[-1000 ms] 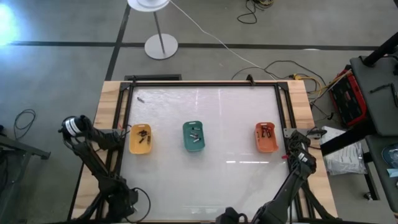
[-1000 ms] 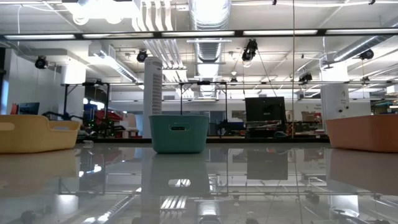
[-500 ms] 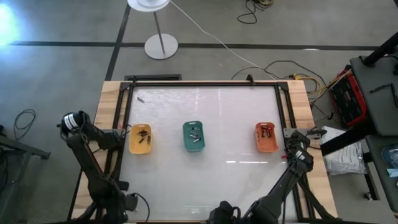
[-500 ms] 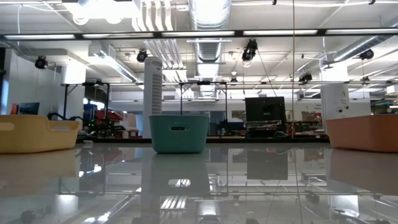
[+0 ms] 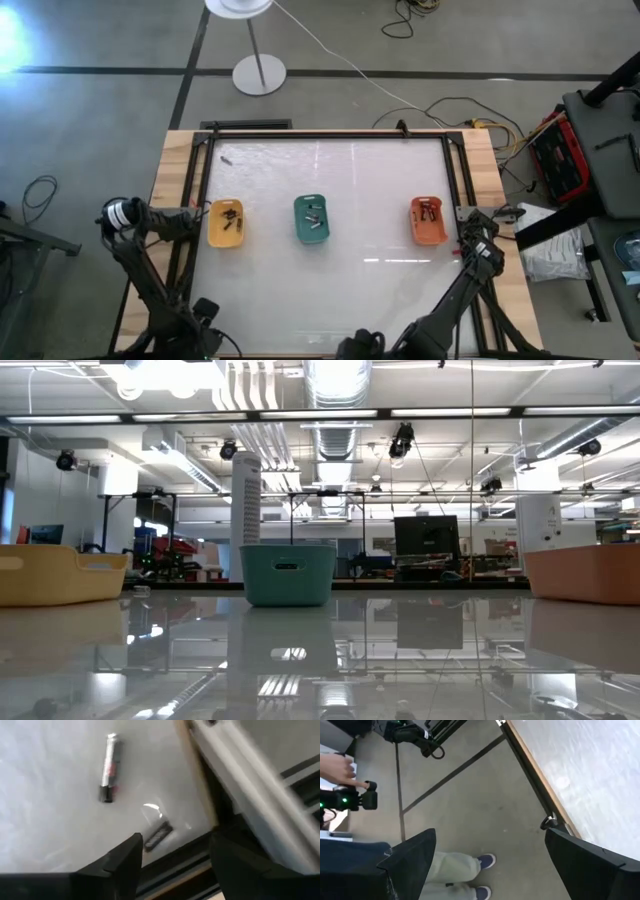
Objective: Sort batteries
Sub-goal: Put the black battery into the yellow bin
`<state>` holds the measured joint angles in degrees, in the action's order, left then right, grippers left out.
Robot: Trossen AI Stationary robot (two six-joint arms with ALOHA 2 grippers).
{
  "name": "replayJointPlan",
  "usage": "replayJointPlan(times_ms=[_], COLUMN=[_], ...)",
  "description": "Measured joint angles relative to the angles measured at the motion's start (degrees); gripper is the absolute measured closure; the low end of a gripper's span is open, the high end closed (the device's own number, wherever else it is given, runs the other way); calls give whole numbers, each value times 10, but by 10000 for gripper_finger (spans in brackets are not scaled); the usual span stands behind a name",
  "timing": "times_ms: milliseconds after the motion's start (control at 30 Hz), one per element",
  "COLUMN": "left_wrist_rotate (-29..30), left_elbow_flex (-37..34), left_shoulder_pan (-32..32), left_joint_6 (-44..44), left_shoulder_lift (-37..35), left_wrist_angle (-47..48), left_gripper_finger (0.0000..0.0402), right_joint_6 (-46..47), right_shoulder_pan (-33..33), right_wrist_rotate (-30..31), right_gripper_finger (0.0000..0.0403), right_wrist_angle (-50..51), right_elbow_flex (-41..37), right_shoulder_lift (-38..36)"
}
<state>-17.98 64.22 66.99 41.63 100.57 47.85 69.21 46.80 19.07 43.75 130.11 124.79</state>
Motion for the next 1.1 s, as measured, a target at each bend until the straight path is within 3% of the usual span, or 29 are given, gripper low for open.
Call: replayJointPlan(times_ms=[267,467,733,967,1100], left_wrist_rotate=[-19,-37,-67,-100,-103], left_elbow_flex=[-13,-13,-12,-13,-15], left_shoulder_pan=[-1,-1,-1,-9,-12], left_joint_6=[27,75,100,101,100], left_shoulder_lift=[-4,-13,-22,-23,-24], left_wrist_angle=[-12,-4,16,27,28], left_gripper_finger=[190,184,163,159,159], right_joint_6=[8,-34,-146,-178,-184], right_shoulder_pan=[-2,2,-25,-35,-44], right_wrist_rotate=[-45,4,21,21,64], right_gripper_finger=[35,35,35,35,35], right_wrist_angle=[13,86,159,171,265], right_elbow_flex=[0,0,0,0,0], right_shoulder_lift=[-6,-44,-71,-74,-92])
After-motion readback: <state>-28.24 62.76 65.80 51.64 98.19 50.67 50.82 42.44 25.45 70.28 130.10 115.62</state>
